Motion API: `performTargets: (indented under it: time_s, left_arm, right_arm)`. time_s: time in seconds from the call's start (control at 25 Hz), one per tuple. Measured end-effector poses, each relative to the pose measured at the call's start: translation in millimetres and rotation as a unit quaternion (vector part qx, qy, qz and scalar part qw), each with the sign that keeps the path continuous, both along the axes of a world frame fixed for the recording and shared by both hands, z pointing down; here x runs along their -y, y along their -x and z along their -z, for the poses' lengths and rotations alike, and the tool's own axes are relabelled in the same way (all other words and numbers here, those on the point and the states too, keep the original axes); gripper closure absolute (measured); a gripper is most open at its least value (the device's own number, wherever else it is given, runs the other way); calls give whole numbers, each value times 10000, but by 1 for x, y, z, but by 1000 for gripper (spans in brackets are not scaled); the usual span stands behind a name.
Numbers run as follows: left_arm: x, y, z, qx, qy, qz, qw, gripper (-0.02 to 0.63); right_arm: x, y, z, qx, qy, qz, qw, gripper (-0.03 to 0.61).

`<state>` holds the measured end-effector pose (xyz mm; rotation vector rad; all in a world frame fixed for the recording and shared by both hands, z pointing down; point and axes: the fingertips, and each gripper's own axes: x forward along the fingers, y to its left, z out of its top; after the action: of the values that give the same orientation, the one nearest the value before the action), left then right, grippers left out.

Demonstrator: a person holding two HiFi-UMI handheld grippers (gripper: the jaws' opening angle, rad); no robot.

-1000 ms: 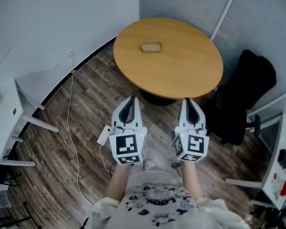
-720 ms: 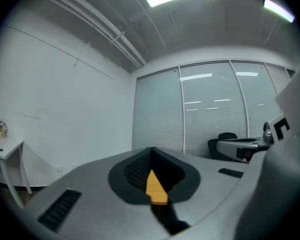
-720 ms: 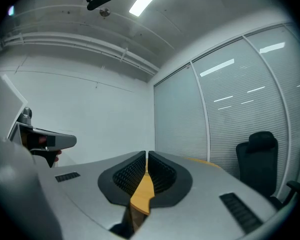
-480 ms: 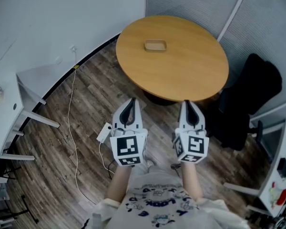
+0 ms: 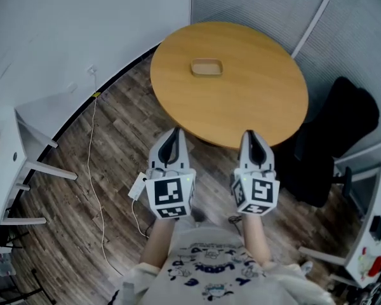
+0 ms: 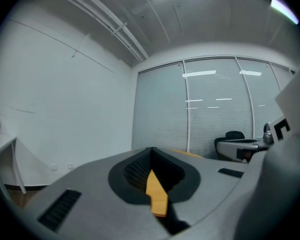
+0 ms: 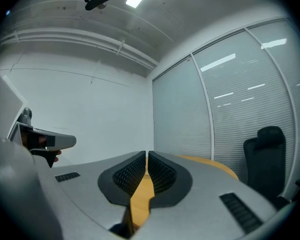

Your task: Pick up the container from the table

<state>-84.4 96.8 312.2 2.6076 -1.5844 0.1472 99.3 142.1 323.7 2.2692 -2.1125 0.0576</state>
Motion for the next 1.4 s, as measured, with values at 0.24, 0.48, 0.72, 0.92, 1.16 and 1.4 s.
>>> performTargets:
  time_s: [0.24, 0.48, 0.72, 0.92, 1.16, 1.4]
  left_arm:
    - [70, -9, -3, 5, 41, -169, 9998, 612]
    - [144, -20, -1, 38, 78, -352, 9993, 614]
    - [201, -29, -9, 38, 193, -461, 9987, 613]
    - [231, -38, -25, 32, 393, -570, 9976, 614]
    - [256, -50, -43, -21, 658, -592, 9961, 612]
    - [284, -70, -59, -6, 857, -520, 9950, 614]
  right_arm:
    - [68, -5, 2, -41, 5, -125, 9999, 560]
    - [137, -14, 7, -44, 13, -273, 9996, 560]
    - [182, -25, 1, -38, 113, -467, 9988, 560]
    - [205, -33, -10, -36, 296, -632, 9976, 560]
    - [224, -44, -24, -63, 526, -681, 9963, 561]
    - [254, -64, -31, -141, 569, -590, 9965, 561]
